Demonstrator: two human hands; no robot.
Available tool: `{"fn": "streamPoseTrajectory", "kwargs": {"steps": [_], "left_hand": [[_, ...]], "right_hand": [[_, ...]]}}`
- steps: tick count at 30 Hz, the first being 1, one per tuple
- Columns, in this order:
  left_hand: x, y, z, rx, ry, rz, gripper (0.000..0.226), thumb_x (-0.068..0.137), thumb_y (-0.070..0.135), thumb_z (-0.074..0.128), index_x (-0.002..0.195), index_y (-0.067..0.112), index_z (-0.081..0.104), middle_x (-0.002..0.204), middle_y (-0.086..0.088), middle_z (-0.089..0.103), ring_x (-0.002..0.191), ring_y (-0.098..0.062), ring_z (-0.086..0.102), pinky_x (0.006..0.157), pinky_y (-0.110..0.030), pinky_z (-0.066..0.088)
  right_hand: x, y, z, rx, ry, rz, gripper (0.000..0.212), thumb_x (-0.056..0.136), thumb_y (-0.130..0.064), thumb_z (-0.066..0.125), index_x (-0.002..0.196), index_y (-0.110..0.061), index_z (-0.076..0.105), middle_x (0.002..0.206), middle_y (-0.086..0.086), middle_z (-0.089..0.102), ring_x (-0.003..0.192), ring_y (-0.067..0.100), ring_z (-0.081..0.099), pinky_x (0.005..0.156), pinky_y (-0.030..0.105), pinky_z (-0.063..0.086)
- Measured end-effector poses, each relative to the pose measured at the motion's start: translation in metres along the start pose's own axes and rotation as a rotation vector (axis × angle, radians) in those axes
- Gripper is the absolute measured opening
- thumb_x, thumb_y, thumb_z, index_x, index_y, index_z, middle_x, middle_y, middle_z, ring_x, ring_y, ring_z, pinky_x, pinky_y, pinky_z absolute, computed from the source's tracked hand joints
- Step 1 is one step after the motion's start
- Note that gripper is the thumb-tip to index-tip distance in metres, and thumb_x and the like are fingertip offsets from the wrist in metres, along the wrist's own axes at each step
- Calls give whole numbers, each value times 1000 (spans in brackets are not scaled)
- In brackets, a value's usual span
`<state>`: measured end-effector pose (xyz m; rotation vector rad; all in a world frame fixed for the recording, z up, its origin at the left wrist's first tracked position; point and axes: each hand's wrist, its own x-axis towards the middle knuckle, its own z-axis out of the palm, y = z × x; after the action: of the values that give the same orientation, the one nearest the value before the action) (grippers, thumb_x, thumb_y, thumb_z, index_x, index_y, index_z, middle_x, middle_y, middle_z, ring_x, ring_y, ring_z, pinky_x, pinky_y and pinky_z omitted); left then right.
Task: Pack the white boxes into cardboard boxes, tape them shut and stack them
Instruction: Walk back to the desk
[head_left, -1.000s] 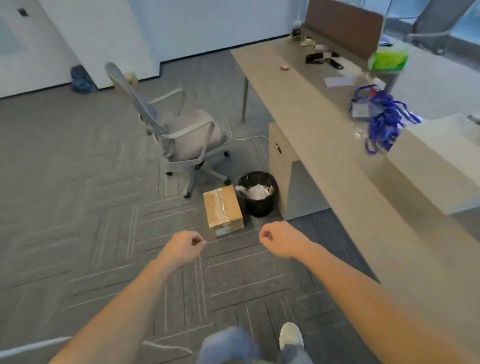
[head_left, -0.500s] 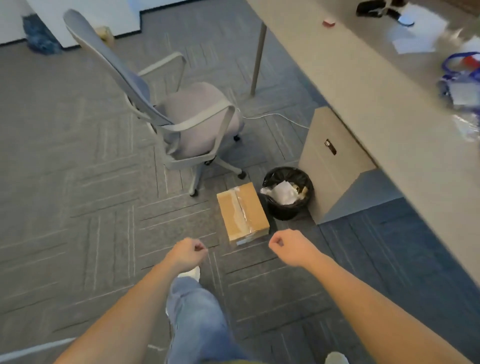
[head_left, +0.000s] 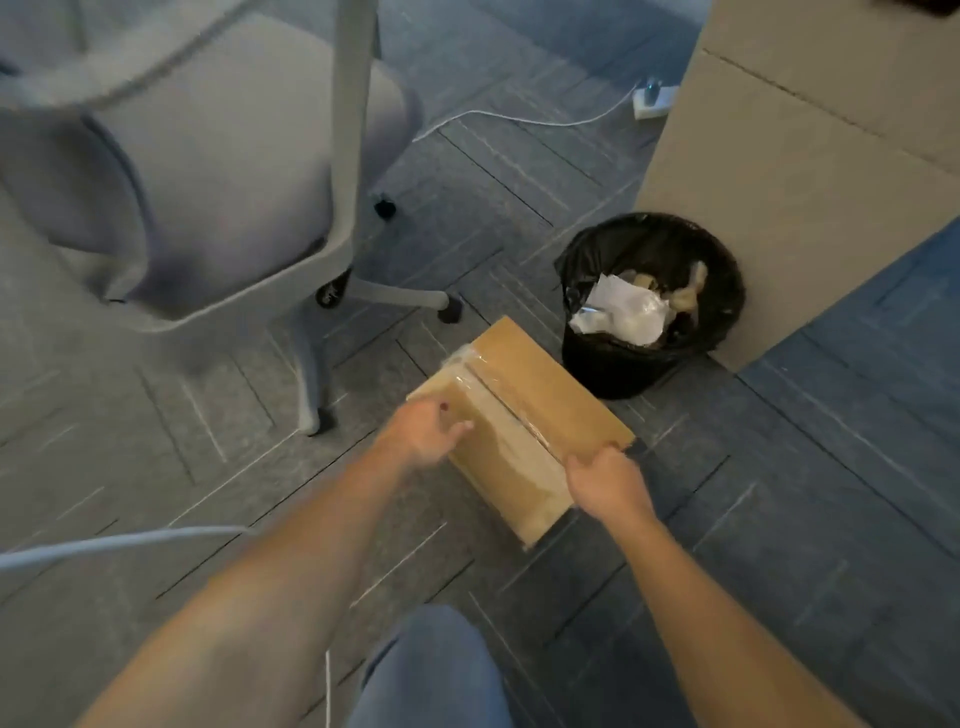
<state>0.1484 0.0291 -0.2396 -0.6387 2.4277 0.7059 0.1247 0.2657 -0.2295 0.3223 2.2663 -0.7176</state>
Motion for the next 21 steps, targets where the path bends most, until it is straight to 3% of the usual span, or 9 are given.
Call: {"fn": "streamPoseTrajectory", "kwargs": {"steps": [3, 5, 6, 8, 11, 16, 18, 21], "left_hand": [[72, -14, 22, 38, 88, 9, 70, 90, 56, 63, 145, 18, 43, 143, -10, 45, 133, -31, 43, 110, -49, 41], [111, -16, 32, 66, 99, 15, 85, 85, 65, 62, 149, 15, 35, 150, -11, 38, 140, -32, 35, 115, -49, 36], [130, -17, 36, 87, 101, 22, 95, 81, 72, 61, 151, 14, 32, 152, -11, 37, 142, -32, 33, 116, -48, 33], [161, -18, 44, 70, 91, 19, 112, 69, 81, 65, 150, 12, 31, 154, -8, 36, 142, -30, 35, 116, -49, 34], [190, -25, 56, -22, 71, 23, 129, 46, 94, 64, 144, 14, 37, 148, -7, 46, 135, -31, 46, 110, -54, 39], [184, -17, 53, -88, 120, -8, 142, 35, 97, 63, 145, 11, 39, 146, -9, 48, 133, -32, 48, 109, -53, 42], [168, -9, 40, -166, 93, -79, 133, 46, 90, 69, 147, 10, 36, 146, -8, 48, 133, -32, 48, 108, -48, 43], [129, 8, 14, -148, 172, -167, 110, 67, 89, 55, 140, 7, 48, 138, -14, 57, 127, -35, 54, 101, -44, 47]], "right_hand": [[53, 14, 38, 104, 43, 168, 71, 97, -47, 47, 145, 1, 26, 129, 17, 54, 108, 34, 56, 81, 37, 45], [85, 28, 62, 274, 26, 208, 92, 90, -53, 54, 151, 2, 13, 135, 11, 50, 123, 35, 52, 91, 37, 46], [111, 41, 76, 400, -3, 230, 102, 79, -57, 64, 151, 0, 19, 128, 3, 52, 120, 34, 55, 92, 37, 47], [164, 67, 101, 706, -12, 323, 111, 47, -57, 83, 139, -10, 43, 120, 4, 64, 104, 33, 65, 91, 51, 54], [190, 79, 117, 913, 8, 338, 95, 36, -50, 88, 120, -14, 60, 107, 9, 71, 93, 35, 70, 82, 59, 57], [148, 50, 89, 928, -34, 342, 89, 43, -43, 84, 122, -13, 57, 108, 10, 71, 94, 34, 69, 86, 61, 54], [136, 43, 67, 899, -65, 286, 70, 52, -36, 76, 117, -12, 61, 103, 11, 72, 90, 34, 69, 83, 57, 56], [108, 40, 21, 848, -108, 232, 58, 60, -38, 72, 113, -17, 66, 97, 10, 73, 86, 32, 71, 76, 50, 59]]}}
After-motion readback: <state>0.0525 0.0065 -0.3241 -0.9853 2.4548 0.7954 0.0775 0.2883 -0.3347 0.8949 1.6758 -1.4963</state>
